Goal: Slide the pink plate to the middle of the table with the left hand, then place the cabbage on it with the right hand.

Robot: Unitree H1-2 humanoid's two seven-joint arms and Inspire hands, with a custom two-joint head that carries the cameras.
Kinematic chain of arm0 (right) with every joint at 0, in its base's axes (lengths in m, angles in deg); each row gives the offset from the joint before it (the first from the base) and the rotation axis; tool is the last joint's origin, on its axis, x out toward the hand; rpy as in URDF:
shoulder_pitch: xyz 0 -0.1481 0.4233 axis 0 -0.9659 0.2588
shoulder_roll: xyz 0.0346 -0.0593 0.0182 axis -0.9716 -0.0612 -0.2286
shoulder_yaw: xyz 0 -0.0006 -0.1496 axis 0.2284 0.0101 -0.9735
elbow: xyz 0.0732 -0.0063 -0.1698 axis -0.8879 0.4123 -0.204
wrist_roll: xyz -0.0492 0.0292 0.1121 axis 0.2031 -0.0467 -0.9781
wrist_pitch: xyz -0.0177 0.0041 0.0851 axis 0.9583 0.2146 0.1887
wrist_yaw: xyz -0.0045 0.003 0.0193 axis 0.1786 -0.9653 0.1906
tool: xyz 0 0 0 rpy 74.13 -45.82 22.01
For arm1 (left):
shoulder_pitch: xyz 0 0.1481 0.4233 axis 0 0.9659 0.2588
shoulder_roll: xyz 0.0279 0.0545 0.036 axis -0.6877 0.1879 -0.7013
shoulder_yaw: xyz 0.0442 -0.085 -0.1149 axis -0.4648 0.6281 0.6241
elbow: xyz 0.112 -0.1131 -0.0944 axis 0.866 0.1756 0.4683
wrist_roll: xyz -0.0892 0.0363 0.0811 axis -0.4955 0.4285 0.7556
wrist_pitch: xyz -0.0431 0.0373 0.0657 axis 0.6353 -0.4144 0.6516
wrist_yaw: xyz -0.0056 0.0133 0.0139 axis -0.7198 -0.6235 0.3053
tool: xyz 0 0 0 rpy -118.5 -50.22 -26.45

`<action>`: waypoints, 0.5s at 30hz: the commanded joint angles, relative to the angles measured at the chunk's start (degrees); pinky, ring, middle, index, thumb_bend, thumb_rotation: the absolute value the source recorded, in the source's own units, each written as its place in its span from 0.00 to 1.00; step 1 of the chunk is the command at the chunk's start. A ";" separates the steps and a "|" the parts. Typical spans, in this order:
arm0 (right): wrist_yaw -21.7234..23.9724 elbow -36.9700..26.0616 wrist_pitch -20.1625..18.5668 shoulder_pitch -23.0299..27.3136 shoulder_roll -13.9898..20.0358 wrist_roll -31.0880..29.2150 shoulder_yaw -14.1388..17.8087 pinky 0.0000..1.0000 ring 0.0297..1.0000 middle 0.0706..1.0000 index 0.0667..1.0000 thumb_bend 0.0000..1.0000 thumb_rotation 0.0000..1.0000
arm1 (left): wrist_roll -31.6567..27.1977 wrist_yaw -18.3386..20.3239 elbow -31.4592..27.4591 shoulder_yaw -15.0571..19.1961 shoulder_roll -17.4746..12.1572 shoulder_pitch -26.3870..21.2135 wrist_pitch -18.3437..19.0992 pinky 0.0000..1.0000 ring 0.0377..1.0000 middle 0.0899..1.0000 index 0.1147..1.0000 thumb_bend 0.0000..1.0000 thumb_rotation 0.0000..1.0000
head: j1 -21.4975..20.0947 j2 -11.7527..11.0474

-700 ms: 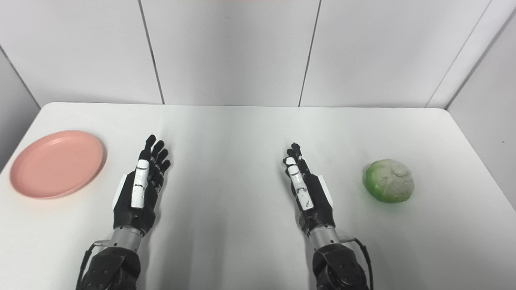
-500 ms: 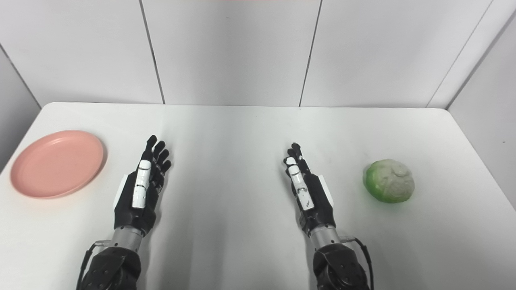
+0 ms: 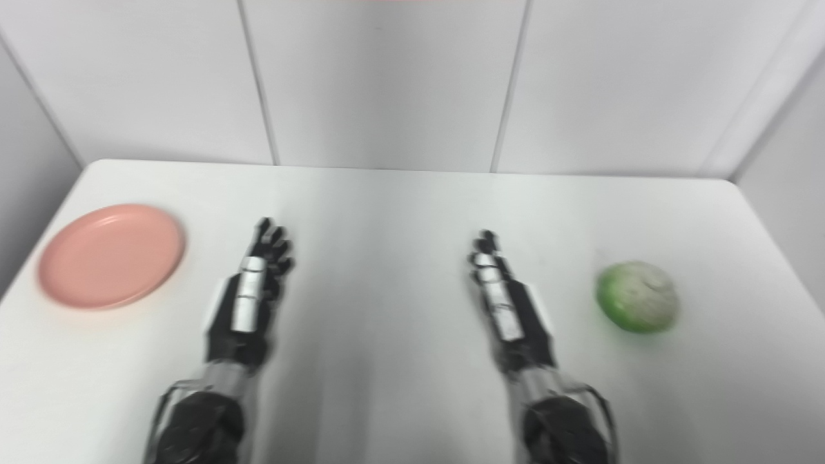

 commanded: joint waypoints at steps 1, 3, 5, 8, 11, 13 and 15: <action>1.77 -0.08 2.99 0.52 1.01 -2.76 1.29 1.00 1.00 1.00 1.00 0.67 0.90 | 0.63 -0.70 0.68 0.00 1.35 -3.31 -3.89 1.00 1.00 1.00 1.00 0.58 0.89 | 2.97 -1.28; 2.85 1.29 4.01 0.67 1.75 -4.17 2.26 1.00 1.00 1.00 1.00 0.67 0.89 | 0.14 -1.18 2.38 1.04 1.35 -5.21 -5.44 1.00 1.00 1.00 1.00 0.59 0.89 | 5.05 -2.10; 3.87 2.55 4.87 1.06 2.04 -6.12 3.24 1.00 1.00 1.00 1.00 0.66 0.87 | 0.44 -2.31 3.77 2.34 1.08 -7.12 -5.73 1.00 1.00 1.00 1.00 0.65 0.92 | 6.70 -3.04; 3.34 2.59 4.58 1.14 2.33 -5.56 3.66 1.00 1.00 1.00 1.00 0.67 0.85 | -0.08 -3.27 5.57 4.64 0.14 -9.60 -5.76 1.00 1.00 1.00 1.00 0.70 0.93 | 9.40 -5.22; 2.61 2.17 3.95 1.06 2.69 -4.23 3.75 1.00 1.00 1.00 1.00 0.68 0.87 | -1.05 -4.11 7.04 7.44 -1.06 -11.98 -6.54 1.00 1.00 1.00 1.00 0.71 0.95 | 10.41 -6.00; 3.19 5.14 6.85 1.68 2.52 -4.96 4.55 1.00 0.99 1.00 1.00 0.69 0.85 | -2.38 -4.29 7.36 9.49 -2.23 -13.58 -6.46 1.00 1.00 1.00 1.00 0.71 0.96 | 10.99 -6.78; 3.57 8.47 10.38 2.37 2.42 -5.04 5.15 1.00 0.95 0.98 0.98 0.68 0.84 | -4.22 -4.63 7.28 11.89 -3.39 -15.17 -6.33 1.00 1.00 1.00 1.00 0.74 0.96 | 11.01 -7.22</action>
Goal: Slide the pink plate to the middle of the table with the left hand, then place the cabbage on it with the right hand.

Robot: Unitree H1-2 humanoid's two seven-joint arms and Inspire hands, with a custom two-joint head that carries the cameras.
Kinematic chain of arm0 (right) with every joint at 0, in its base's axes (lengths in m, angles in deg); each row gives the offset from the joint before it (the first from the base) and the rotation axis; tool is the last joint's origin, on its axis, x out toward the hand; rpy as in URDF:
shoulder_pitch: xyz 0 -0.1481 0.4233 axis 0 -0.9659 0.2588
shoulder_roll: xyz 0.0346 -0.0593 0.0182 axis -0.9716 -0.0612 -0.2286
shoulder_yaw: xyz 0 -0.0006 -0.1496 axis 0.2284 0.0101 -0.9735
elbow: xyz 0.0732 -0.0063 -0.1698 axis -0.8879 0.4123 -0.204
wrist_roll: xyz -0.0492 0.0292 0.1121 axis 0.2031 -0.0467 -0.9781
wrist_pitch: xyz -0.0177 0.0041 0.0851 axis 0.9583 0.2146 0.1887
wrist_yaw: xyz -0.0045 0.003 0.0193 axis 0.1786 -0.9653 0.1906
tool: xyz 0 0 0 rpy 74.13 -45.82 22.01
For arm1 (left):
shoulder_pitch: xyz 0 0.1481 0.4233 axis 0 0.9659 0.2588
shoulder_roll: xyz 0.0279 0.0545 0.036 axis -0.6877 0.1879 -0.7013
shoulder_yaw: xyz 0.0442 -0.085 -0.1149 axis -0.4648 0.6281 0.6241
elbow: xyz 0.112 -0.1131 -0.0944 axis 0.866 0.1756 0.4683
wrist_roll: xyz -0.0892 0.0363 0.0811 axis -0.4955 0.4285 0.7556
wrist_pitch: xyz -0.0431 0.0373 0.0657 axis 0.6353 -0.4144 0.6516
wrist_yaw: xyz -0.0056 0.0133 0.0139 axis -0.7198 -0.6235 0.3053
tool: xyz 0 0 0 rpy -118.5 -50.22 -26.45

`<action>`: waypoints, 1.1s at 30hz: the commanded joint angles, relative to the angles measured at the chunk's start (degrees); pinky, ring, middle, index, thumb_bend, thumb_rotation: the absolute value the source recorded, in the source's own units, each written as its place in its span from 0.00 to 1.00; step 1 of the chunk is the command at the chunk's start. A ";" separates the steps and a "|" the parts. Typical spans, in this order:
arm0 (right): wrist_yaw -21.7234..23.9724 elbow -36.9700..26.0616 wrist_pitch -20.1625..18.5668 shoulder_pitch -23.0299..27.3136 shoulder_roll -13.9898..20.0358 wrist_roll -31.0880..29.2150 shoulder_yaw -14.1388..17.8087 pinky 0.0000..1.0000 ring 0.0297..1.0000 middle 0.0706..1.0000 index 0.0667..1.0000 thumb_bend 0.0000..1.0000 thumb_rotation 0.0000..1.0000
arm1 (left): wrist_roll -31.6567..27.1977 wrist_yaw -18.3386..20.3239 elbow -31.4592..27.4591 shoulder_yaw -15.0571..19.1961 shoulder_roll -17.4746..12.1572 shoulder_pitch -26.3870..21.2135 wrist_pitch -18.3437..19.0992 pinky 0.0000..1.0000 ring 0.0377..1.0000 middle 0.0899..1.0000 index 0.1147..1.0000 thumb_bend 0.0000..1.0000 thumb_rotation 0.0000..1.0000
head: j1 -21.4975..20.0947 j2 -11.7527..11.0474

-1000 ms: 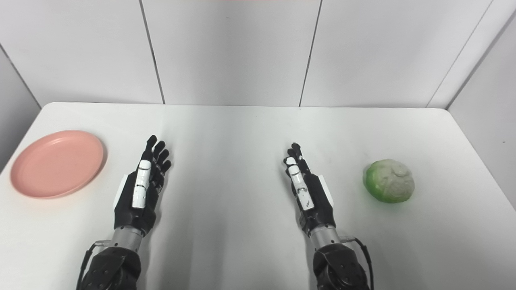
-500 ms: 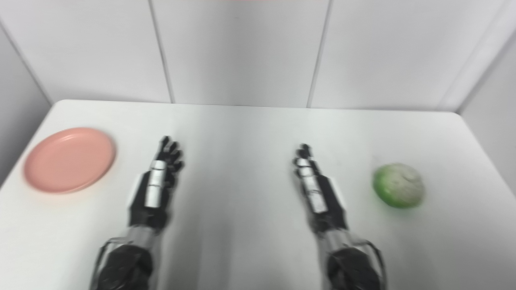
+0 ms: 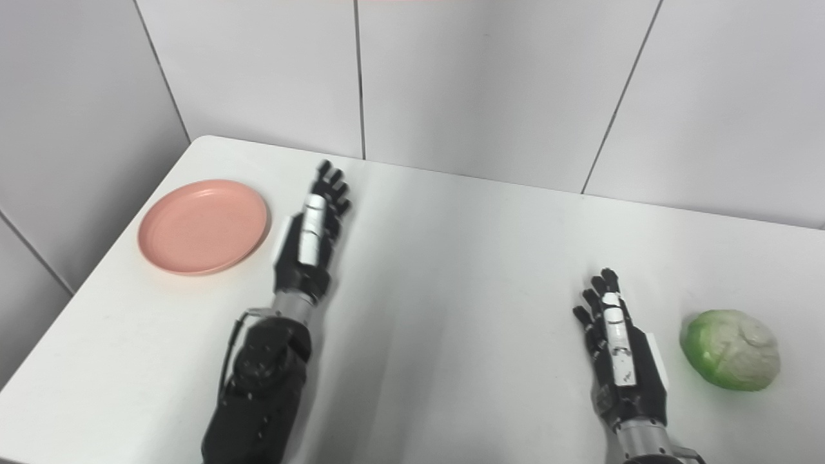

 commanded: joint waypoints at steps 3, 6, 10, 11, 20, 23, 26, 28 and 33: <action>0.65 3.28 7.54 2.03 0.20 0.03 0.88 0.99 0.93 0.97 0.96 0.66 0.84 | -2.39 -1.10 -2.40 3.33 -3.04 -4.56 -1.63 1.00 1.00 1.00 1.00 0.76 0.98 | -0.12 -0.44; 0.66 3.58 9.21 1.94 0.10 0.85 0.47 0.99 0.93 0.96 0.96 0.66 0.87 | -2.90 -1.57 -3.41 5.23 -5.63 -5.19 -1.67 0.99 0.98 0.97 0.97 0.78 1.00 | 0.15 -0.68; 2.35 4.13 11.68 1.81 0.62 -0.19 0.29 1.00 0.94 0.96 0.96 0.64 0.90 | -3.36 -3.79 -3.32 9.16 -8.26 -6.53 -2.93 0.91 0.88 0.87 0.87 0.79 1.00 | 0.15 -0.98; 2.31 3.83 11.64 1.70 0.67 -0.16 0.24 1.00 0.94 0.96 0.96 0.61 0.91 | -3.55 -4.09 -3.26 9.79 -8.52 -6.71 -2.99 0.89 0.86 0.84 0.84 0.79 1.00 | 0.15 -0.98; 3.77 3.96 12.45 1.87 1.01 -2.17 0.66 0.97 0.95 0.95 0.96 0.61 0.83 | -10.72 -5.66 0.81 18.19 -13.41 -8.45 -3.60 0.80 0.77 0.75 0.76 0.79 1.00 | 0.55 -1.55; 4.32 4.49 13.07 1.98 1.09 -2.54 0.71 0.97 0.94 0.94 0.96 0.65 0.81 | -11.25 -6.11 1.61 19.41 -14.72 -8.55 -4.23 0.79 0.76 0.73 0.73 0.81 1.00 | 0.47 -1.53; 4.77 4.48 13.53 2.00 1.03 -3.03 0.70 0.98 0.94 0.94 0.95 0.66 0.82 | -10.83 -6.86 2.87 20.30 -16.14 -8.44 -4.83 0.76 0.74 0.71 0.71 0.82 1.00 | 0.19 -1.40; 5.11 4.37 14.11 1.96 0.96 -3.09 0.70 0.98 0.94 0.94 0.95 0.62 0.82 | -10.46 -7.55 5.48 21.22 -17.25 -8.37 -6.19 0.73 0.72 0.69 0.69 0.81 1.00 | 0.34 -1.39; 5.37 4.20 15.05 1.90 1.22 -2.00 0.33 0.98 0.95 0.95 0.96 0.61 0.83 | -10.68 -7.72 10.81 22.12 -19.48 -8.26 -7.80 0.72 0.70 0.68 0.68 0.84 1.00 | 0.52 -1.16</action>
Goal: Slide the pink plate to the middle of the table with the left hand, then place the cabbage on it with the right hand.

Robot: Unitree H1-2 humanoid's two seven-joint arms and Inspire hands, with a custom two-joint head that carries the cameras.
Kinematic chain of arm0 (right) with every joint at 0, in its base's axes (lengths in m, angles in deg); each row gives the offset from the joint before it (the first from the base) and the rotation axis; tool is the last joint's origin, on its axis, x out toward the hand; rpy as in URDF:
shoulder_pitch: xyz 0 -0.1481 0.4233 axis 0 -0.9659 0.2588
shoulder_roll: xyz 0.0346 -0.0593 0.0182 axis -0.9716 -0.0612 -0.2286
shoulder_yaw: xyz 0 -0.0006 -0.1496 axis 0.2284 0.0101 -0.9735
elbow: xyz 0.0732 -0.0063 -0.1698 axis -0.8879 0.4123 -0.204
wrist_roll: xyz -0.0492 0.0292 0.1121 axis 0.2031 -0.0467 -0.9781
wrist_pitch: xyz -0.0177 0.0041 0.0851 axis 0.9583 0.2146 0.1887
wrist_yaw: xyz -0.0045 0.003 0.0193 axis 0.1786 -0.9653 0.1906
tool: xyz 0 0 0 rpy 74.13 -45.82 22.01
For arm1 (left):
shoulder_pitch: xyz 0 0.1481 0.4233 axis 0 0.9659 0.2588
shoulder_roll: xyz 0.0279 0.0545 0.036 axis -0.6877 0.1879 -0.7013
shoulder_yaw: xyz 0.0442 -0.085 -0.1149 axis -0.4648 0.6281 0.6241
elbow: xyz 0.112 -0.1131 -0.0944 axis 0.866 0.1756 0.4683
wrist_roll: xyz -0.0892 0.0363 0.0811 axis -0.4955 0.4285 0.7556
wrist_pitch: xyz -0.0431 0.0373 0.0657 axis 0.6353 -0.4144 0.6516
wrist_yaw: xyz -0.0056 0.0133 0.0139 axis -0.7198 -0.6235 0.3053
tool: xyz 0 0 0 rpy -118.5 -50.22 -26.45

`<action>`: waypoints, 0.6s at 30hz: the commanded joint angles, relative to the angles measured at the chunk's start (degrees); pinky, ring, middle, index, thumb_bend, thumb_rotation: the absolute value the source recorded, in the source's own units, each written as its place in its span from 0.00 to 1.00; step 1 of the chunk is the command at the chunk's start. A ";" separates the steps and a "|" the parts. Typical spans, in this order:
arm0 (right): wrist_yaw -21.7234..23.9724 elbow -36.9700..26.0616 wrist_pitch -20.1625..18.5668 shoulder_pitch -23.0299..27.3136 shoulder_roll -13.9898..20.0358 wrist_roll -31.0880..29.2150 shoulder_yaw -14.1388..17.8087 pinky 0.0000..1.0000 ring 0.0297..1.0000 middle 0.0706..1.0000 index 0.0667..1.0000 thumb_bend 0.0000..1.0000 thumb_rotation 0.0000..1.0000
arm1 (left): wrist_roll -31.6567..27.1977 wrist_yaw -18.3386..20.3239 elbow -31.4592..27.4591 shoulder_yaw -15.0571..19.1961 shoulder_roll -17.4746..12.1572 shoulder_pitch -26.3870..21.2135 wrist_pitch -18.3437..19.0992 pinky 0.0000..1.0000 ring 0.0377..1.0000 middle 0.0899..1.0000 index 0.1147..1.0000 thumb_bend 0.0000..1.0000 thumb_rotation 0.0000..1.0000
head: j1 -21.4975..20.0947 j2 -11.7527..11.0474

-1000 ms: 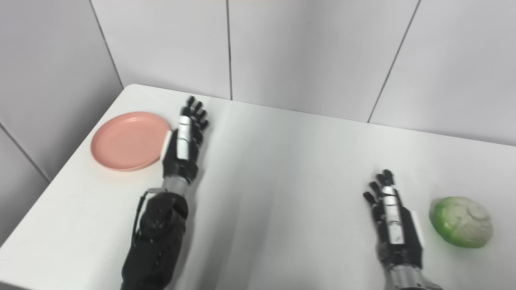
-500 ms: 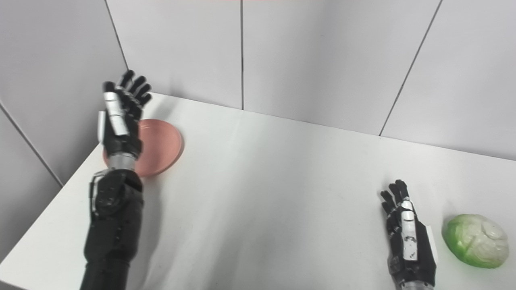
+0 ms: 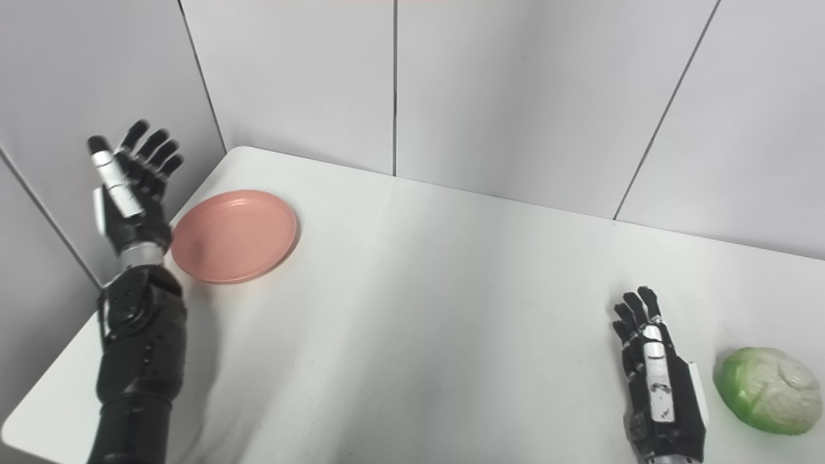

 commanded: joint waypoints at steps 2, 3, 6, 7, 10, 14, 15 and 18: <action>1.15 -1.35 4.47 0.78 0.44 -0.27 -0.19 0.99 0.95 0.95 0.97 0.59 0.83 | -0.22 1.01 0.94 -0.04 -2.72 -1.79 -3.29 0.72 0.71 0.68 0.68 0.85 1.00 | -0.01 0.07; 1.13 -1.44 4.54 0.76 0.37 -0.40 -0.21 1.00 0.95 0.95 0.97 0.57 0.83 | -0.25 0.97 1.38 -0.09 -2.94 -1.74 -3.16 0.72 0.71 0.68 0.68 0.86 1.00 | -0.01 0.07; 0.88 -1.98 4.64 0.56 0.40 0.12 -0.39 1.00 0.95 0.96 0.98 0.53 0.85 | -0.68 0.89 2.91 -0.14 -3.57 -1.69 -2.71 0.72 0.71 0.69 0.70 0.86 1.00 | -0.01 0.07; 0.92 -2.06 4.68 0.51 0.46 0.25 -0.47 1.00 0.96 0.96 0.98 0.53 0.85 | -1.20 1.30 3.59 -0.08 -3.74 -1.69 -2.82 0.72 0.72 0.70 0.70 0.86 1.00 | -0.01 0.07; 0.91 -2.12 4.88 0.49 0.53 0.62 -0.64 1.00 0.97 0.97 0.98 0.53 0.86 | -2.33 1.99 5.17 -0.08 -4.02 -1.72 -3.19 0.74 0.73 0.71 0.72 0.86 1.00 | 0.29 -0.19; 0.81 -2.02 5.31 0.55 0.49 1.14 -0.75 1.00 0.97 0.97 0.98 0.51 0.86 | -1.97 2.75 6.78 -1.07 -4.92 -1.43 -3.26 0.77 0.77 0.74 0.75 0.86 1.00 | 0.28 -0.38; 0.85 -2.06 5.26 0.57 0.52 1.17 -0.81 1.00 0.97 0.97 0.98 0.51 0.86 | -1.94 3.23 6.98 -1.38 -5.22 -1.21 -3.09 0.79 0.78 0.75 0.76 0.86 1.00 | 0.31 -0.37; 1.57 -2.21 5.75 0.57 0.75 0.93 -1.10 1.00 0.98 0.97 0.99 0.53 0.85 | -1.66 4.98 7.95 -2.63 -6.31 -0.58 -2.52 0.87 0.86 0.82 0.82 0.85 1.00 | 0.61 -0.57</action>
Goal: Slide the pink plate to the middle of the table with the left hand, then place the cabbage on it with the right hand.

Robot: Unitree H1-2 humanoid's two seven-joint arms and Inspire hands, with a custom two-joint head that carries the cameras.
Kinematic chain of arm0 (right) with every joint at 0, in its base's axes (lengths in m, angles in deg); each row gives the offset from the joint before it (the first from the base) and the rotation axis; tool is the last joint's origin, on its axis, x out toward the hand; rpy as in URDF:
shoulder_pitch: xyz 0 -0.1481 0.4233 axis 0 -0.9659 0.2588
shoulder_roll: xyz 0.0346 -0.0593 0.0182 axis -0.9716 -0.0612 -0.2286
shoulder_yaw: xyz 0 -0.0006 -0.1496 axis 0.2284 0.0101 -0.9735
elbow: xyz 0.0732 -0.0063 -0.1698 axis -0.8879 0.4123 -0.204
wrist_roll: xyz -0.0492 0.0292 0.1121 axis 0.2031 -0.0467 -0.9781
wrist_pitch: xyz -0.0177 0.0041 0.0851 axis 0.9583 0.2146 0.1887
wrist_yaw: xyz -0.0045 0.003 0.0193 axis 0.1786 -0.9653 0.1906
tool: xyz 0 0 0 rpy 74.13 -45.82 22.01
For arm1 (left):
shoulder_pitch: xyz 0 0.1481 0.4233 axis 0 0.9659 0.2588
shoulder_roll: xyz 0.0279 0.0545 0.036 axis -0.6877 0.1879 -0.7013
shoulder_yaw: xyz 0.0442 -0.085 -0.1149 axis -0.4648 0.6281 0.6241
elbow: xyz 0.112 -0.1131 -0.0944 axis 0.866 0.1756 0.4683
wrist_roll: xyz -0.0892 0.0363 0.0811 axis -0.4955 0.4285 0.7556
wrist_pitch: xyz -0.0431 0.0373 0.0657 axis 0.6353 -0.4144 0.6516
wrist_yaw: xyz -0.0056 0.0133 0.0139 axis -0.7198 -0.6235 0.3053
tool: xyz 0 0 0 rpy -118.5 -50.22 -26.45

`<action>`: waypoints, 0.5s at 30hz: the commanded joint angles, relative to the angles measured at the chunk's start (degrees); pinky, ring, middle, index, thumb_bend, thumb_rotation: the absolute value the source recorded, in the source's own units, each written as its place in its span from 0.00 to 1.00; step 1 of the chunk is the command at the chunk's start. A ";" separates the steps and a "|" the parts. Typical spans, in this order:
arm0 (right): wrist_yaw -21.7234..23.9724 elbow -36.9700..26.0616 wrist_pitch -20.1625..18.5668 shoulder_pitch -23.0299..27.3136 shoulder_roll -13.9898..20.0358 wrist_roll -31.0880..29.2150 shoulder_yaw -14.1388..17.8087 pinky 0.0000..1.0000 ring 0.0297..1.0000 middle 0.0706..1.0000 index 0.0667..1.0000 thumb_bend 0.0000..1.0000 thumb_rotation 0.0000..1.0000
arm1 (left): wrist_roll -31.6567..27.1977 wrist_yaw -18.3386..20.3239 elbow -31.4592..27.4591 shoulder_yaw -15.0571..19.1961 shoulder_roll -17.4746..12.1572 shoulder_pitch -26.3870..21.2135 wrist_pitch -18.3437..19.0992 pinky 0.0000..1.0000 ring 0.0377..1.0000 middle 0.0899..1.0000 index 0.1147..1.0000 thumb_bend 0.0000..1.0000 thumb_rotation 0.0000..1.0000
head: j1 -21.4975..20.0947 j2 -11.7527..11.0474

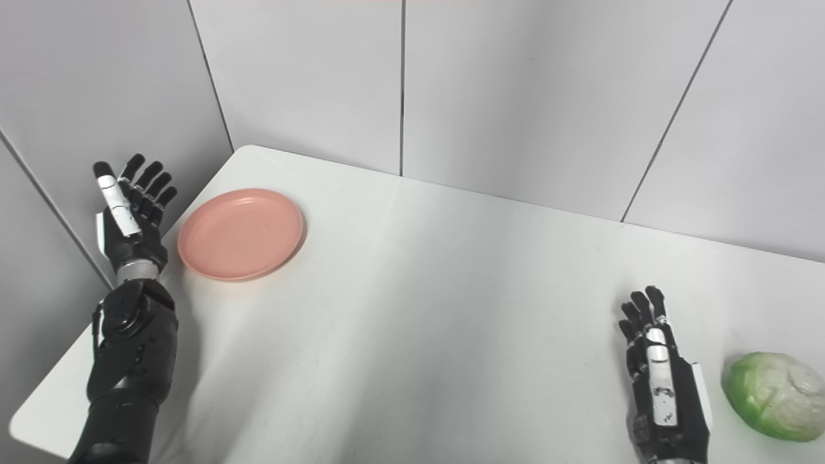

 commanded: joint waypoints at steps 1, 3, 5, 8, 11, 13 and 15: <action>1.05 -2.30 3.92 0.57 0.73 -0.26 -0.21 1.00 0.98 0.97 0.99 0.55 0.83 | 0.76 2.35 -0.29 -0.82 -2.89 -1.02 -0.95 0.90 0.87 0.84 0.84 0.84 1.00 | 0.29 -0.16; 0.90 -2.54 3.78 0.51 0.88 0.13 -0.37 1.00 0.98 0.97 0.99 0.56 0.83 | 1.25 2.55 0.65 -1.76 -3.05 -1.02 -0.68 0.92 0.89 0.86 0.86 0.85 1.00 | 0.61 -0.34; 0.77 -2.57 3.68 0.50 0.89 0.23 -0.43 1.00 0.98 0.97 0.99 0.56 0.83 | 0.64 3.05 3.03 -1.90 -2.55 -1.75 -2.48 0.93 0.90 0.87 0.86 0.83 1.00 | 0.69 -0.20; 0.86 -2.50 3.21 0.54 0.72 -0.56 -0.37 1.00 0.98 0.97 0.99 0.55 0.79 | -0.02 3.32 6.21 -1.88 -1.15 -2.92 -5.21 0.90 0.88 0.86 0.84 0.80 1.00 | 0.69 -0.20; 0.84 -2.66 3.30 0.55 0.96 -0.18 -0.52 1.00 0.99 0.97 0.99 0.55 0.80 | 0.69 3.40 8.38 -2.81 -0.25 -3.52 -5.93 0.91 0.88 0.86 0.85 0.80 1.00 | 1.04 -0.18; 0.81 -2.76 3.17 0.56 0.99 -0.25 -0.55 1.00 0.99 0.98 1.00 0.54 0.81 | 2.05 2.69 10.01 -3.72 0.22 -3.80 -6.97 0.94 0.89 0.87 0.87 0.79 1.00 | 1.04 -0.18; 0.94 -2.57 3.35 0.60 1.01 -0.38 -0.58 1.00 0.99 0.98 1.00 0.54 0.80 | 3.61 1.43 11.88 -4.52 0.53 -4.13 -8.33 0.98 0.90 0.87 0.87 0.80 1.00 | 1.51 -0.52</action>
